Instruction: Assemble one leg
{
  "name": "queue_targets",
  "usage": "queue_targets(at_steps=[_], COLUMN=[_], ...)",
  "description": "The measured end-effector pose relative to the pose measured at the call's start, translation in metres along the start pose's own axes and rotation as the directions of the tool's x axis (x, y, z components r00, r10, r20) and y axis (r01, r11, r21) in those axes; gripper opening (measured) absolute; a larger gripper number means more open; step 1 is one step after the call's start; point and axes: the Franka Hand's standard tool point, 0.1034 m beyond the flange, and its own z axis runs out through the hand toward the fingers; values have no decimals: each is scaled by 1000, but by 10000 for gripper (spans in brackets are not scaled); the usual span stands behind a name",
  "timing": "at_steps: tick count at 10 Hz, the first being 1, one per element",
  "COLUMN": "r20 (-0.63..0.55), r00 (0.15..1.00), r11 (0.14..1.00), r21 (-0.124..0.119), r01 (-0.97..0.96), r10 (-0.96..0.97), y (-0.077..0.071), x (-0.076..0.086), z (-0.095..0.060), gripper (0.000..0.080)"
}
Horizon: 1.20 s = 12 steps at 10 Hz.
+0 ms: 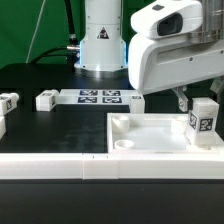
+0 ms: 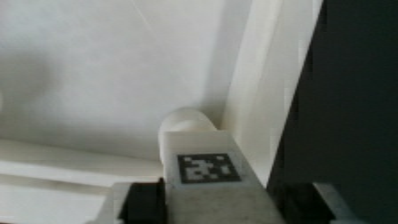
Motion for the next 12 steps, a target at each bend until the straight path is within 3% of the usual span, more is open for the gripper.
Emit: queue_targets(at_steps=[1,3,5,7,9,12], r20=[0,-7,-22,-46,-30,6], r00=[1000,968,878,703,503,395], r11=[1000,968,878,704,504,392], r21=[0,12,27,71,93,100], r01=[-2,-251,-478,-707,-859,-914], r10=[2,251,478,710,864,919], y=[0,-3,-6,-10,-17,-19], x=[0,-2,0,0,0,2], z=[0,2,2,4,6,4], gripper=[296,296,297,297,297,297])
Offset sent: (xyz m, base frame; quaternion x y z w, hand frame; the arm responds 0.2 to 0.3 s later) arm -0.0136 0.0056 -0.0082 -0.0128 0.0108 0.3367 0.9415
